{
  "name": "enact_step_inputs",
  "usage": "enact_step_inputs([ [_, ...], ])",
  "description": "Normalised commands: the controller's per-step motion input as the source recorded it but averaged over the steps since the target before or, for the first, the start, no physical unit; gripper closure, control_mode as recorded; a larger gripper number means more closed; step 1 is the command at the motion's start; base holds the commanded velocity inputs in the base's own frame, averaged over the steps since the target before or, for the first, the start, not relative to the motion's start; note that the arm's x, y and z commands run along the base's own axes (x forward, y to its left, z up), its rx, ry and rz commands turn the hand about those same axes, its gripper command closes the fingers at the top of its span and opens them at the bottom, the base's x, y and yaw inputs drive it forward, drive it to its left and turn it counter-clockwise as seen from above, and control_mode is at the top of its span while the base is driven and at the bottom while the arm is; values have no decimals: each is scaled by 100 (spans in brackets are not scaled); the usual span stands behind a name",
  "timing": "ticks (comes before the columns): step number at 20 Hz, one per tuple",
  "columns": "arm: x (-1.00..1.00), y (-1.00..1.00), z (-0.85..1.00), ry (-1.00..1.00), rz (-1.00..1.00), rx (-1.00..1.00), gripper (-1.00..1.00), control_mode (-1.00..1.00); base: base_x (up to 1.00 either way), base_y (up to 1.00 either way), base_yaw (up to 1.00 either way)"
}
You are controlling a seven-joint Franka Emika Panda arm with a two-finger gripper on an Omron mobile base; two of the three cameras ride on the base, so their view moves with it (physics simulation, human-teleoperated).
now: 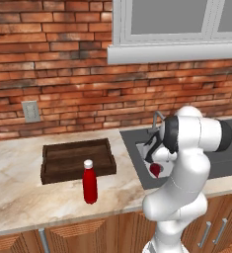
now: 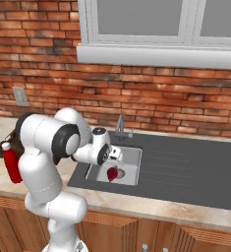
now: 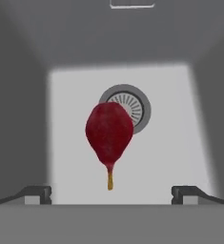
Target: Pick up all produce items and place them in the sink. Turn on the sink faucet to wash them. Then turn the sink off and put them in the tray.
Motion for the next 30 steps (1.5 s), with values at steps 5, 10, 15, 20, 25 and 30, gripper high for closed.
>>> enact_step_inputs([
  [5,-20,-27,-13,0,-1,1,-100,-100,0,0,0],
  [10,-1,-20,-27,0,0,2,-100,-100,0,0,0],
  [15,-1,-7,-27,-1,0,5,-100,-100,0,0,0],
  [20,-6,0,-21,-3,0,6,-100,-100,0,0,0],
  [25,0,0,-21,-4,1,2,-100,-100,0,0,0],
  [30,5,8,-19,-3,2,0,-100,-100,0,0,0],
])
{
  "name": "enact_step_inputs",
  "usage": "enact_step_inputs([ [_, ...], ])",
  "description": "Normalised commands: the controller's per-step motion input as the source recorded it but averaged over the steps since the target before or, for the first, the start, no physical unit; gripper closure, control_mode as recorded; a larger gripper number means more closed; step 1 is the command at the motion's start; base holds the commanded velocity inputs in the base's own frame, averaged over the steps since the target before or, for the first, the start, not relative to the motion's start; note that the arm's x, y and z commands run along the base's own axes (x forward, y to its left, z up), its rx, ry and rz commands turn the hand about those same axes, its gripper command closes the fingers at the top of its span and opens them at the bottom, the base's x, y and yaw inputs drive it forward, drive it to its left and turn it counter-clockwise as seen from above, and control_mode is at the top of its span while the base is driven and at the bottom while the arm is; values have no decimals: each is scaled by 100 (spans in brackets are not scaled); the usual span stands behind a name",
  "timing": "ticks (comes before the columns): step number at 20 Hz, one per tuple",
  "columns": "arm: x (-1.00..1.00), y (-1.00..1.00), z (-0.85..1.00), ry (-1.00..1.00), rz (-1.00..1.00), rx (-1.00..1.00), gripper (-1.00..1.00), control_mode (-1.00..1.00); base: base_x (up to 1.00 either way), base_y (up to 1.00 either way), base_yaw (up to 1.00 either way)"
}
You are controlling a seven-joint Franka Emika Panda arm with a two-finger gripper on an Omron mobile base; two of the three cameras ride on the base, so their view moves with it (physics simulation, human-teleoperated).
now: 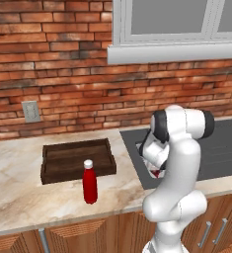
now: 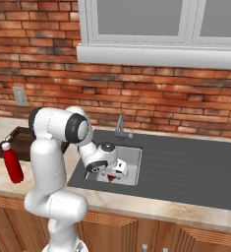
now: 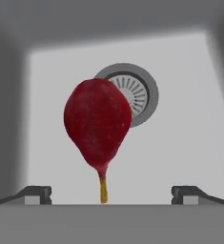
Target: Pick up all produce items and place them in the sink. Turn on the sink faucet to wash them. Then turn the sink off and put them in the tray.
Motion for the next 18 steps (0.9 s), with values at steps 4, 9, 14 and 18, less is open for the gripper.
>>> enact_step_inputs([
  [4,15,13,-21,0,6,0,-100,-100,0,0,0],
  [9,26,8,-22,0,8,0,-100,-100,0,0,0],
  [14,36,6,-21,0,9,0,-100,-100,0,0,0],
  [18,36,6,-18,0,6,0,-100,-100,0,0,0],
])
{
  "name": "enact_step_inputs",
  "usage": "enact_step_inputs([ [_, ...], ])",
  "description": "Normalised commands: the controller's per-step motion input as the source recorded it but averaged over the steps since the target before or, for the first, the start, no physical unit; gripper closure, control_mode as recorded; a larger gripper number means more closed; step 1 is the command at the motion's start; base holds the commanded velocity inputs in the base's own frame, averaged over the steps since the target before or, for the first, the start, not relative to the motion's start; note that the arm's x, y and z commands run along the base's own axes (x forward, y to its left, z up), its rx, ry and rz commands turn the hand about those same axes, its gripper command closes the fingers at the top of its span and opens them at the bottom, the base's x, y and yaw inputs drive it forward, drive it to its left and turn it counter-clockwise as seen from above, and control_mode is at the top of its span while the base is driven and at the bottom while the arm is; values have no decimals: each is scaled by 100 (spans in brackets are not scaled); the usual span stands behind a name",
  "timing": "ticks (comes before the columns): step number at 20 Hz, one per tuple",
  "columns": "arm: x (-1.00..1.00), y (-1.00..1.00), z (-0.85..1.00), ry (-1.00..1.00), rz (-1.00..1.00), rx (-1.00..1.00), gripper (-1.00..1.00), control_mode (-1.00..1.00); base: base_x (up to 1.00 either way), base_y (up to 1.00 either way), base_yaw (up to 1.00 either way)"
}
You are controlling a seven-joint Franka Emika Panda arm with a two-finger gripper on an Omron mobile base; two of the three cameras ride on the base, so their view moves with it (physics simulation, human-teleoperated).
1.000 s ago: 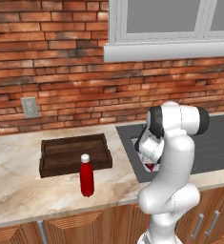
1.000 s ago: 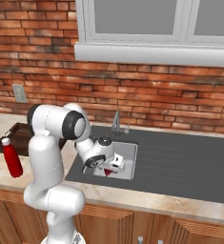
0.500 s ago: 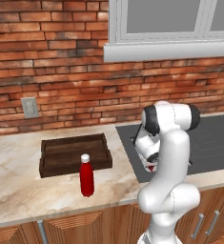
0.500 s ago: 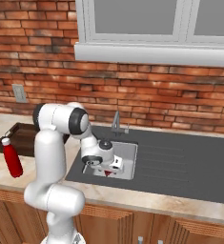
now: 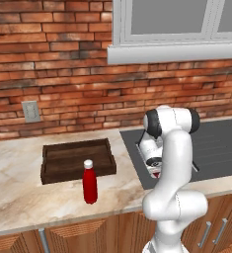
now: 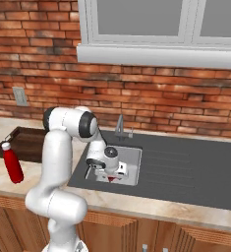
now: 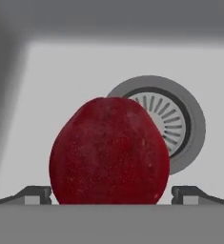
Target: Pick up all produce items and place them in the sink. Turn on the sink faucet to wash them. Then turn the sink off and put them in the tray.
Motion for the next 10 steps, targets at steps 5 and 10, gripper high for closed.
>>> enact_step_inputs([
  [5,36,7,-21,0,2,0,-100,-100,0,0,0],
  [10,20,11,-30,0,1,0,100,-100,0,0,0],
])
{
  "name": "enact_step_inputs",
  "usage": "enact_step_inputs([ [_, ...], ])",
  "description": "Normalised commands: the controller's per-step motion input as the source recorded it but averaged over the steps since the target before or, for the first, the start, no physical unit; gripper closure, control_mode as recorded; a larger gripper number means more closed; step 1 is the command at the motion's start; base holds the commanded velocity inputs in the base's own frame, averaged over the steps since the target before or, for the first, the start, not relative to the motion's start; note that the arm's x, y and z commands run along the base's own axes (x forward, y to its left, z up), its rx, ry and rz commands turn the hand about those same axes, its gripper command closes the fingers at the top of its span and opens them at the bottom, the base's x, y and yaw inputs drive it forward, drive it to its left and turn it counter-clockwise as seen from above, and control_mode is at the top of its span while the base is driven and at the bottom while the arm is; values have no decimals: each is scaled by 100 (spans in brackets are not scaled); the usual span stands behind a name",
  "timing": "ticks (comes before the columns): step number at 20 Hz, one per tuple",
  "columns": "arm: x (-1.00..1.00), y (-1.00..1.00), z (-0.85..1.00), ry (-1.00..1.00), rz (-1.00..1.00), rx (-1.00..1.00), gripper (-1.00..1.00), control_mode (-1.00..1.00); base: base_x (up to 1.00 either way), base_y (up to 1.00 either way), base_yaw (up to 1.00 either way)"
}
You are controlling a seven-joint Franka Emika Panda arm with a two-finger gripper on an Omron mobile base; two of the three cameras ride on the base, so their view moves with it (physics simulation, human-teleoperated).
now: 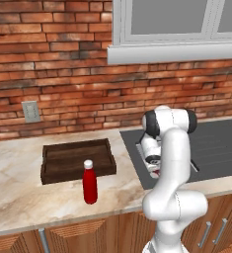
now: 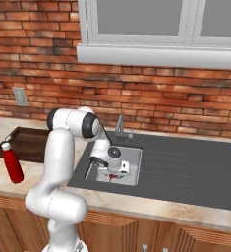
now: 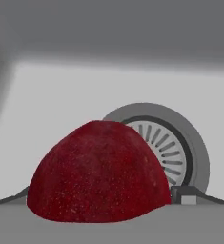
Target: Pick up all produce items and place them in the sink. Turn on the sink faucet to wash them. Then turn the sink off and put them in the tray.
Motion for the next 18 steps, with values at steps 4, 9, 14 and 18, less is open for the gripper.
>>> enact_step_inputs([
  [4,4,14,-28,2,1,-1,100,-100,0,0,0],
  [9,-2,10,-8,0,1,0,100,-100,0,0,0],
  [14,-29,7,23,-6,0,0,100,-100,0,0,0],
  [18,-41,1,65,-10,0,0,100,-100,0,0,0],
])
